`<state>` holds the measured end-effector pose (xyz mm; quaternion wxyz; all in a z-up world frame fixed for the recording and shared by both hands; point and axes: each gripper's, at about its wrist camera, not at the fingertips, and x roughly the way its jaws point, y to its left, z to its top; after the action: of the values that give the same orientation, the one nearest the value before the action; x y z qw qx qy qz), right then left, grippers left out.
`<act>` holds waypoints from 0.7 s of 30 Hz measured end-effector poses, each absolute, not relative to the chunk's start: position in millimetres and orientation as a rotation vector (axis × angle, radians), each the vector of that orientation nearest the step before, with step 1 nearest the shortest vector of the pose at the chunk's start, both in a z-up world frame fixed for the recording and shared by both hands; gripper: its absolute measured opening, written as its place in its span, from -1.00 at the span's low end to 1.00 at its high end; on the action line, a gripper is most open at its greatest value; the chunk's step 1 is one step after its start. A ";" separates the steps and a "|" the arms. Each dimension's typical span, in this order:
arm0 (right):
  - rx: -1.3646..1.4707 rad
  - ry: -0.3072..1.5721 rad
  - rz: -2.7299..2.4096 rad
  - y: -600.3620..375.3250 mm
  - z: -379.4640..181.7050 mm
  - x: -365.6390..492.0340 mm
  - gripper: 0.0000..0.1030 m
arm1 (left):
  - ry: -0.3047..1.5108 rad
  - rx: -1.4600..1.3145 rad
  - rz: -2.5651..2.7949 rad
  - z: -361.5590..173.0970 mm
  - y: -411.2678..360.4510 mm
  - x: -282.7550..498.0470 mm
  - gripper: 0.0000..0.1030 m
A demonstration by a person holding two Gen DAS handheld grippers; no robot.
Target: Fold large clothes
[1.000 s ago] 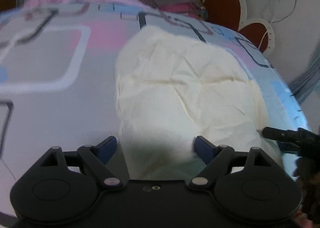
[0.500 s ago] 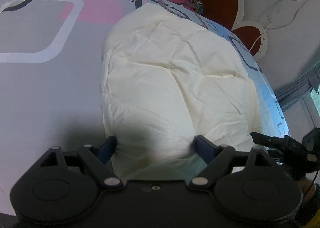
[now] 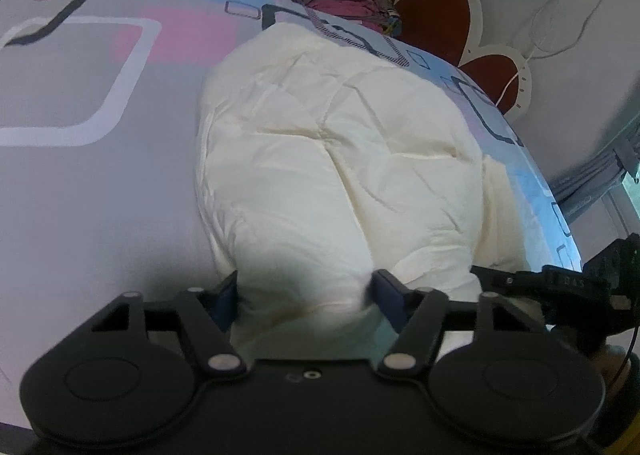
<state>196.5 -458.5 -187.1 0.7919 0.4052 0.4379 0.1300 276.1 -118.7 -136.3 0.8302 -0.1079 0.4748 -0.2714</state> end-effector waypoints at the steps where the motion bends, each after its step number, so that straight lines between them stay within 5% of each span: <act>1: 0.875 0.938 0.289 -457.0 -184.6 197.2 -0.01 | 1.003 -0.227 -0.575 -134.3 -117.4 275.3 0.16; 6: 0.905 0.901 0.344 -447.6 -172.6 200.9 -0.17 | 0.956 -0.215 -0.547 -115.5 -110.9 272.3 -0.13; 21: 0.866 0.843 0.518 -312.3 -143.6 288.8 -0.22 | 0.826 -0.223 -0.407 -70.5 2.7 302.5 -0.24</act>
<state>288.8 -312.3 -143.6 0.7916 0.4026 0.3916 0.2406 302.5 2.7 -70.5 0.8899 -0.1073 0.3979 -0.1958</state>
